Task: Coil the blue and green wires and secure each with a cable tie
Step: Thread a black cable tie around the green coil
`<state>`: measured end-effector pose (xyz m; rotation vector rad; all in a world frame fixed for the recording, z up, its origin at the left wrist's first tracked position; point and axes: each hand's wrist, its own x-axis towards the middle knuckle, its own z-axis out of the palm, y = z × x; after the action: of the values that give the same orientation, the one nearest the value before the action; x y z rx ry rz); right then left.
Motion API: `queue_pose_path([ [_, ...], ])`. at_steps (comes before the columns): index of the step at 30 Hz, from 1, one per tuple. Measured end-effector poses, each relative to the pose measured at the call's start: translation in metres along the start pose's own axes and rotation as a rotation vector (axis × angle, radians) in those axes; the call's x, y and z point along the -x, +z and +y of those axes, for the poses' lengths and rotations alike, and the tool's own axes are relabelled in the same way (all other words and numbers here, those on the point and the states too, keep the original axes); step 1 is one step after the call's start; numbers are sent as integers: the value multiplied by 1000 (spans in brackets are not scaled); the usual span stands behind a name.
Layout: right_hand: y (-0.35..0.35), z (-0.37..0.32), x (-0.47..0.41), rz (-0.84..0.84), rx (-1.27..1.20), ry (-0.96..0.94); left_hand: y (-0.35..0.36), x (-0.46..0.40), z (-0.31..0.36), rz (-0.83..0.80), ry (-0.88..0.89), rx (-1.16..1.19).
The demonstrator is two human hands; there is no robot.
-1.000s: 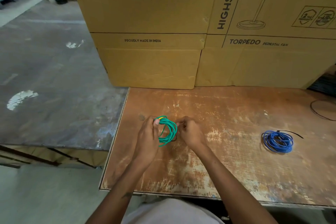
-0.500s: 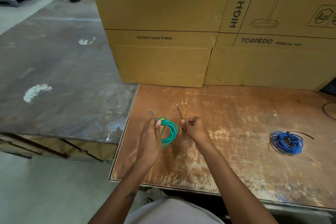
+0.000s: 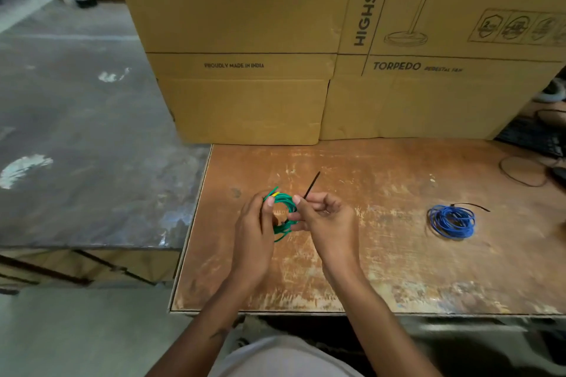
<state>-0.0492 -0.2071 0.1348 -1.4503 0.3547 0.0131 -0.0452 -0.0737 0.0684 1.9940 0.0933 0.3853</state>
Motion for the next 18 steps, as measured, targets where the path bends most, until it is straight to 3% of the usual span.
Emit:
queue_pose_path([
  [8,-12,11,10,213,299,-232,12,14,28,-26,92,82],
  [18,-19,7,24,219,122,-137,27,21,27,-43,27,136],
])
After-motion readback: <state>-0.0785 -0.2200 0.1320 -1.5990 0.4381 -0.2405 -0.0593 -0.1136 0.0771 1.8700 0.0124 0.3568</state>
